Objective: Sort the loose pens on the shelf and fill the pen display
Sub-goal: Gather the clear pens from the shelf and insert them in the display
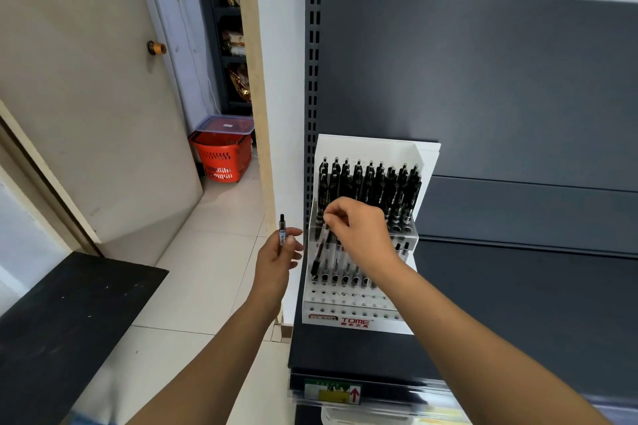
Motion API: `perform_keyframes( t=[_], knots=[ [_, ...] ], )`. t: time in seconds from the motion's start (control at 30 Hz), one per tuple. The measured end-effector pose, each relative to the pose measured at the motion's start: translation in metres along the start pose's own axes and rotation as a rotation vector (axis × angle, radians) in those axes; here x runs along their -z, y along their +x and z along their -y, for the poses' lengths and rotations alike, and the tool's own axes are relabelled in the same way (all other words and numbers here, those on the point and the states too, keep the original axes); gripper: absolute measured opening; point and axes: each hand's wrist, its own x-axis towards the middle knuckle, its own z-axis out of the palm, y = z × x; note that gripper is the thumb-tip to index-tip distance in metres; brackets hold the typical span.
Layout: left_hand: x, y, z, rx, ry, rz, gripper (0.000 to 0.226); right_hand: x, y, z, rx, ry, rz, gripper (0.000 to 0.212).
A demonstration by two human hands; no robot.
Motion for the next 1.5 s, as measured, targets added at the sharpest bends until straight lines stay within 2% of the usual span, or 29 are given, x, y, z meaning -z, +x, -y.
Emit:
perform_keyframes(
  t=[0.47,0.6,0.73,0.9,1.07,1.17,1.3,1.5],
  knots=[
    [-0.002,-0.003,0.0,0.057,0.018,0.007,0.019,-0.005,-0.004,-0.002,0.124,-0.167,0.019,0.015],
    [-0.002,-0.001,0.001,0.067,0.039,-0.008,0.014,-0.013,-0.005,-0.007,0.188,-0.328,0.061,0.02],
    [-0.001,-0.005,0.001,0.064,0.012,-0.021,0.005,-0.026,-0.009,-0.017,0.277,-0.457,-0.005,0.015],
    [0.005,-0.005,0.003,0.095,-0.013,-0.029,0.015,-0.032,-0.009,-0.019,0.321,-0.488,-0.056,0.012],
    [0.006,-0.006,0.004,0.054,-0.008,-0.022,0.003,-0.029,-0.006,-0.02,0.344,-0.486,0.015,0.017],
    [0.004,-0.005,0.004,0.014,-0.018,-0.036,0.017,-0.022,-0.007,-0.021,0.305,-0.442,0.065,0.021],
    [0.003,-0.005,0.004,-0.028,0.016,-0.002,0.02,-0.012,-0.005,-0.009,0.134,-0.164,0.046,0.026],
    [-0.008,-0.006,-0.005,-0.09,0.057,0.044,0.022,-0.006,-0.002,0.007,-0.008,0.156,0.043,0.013]
  ],
)
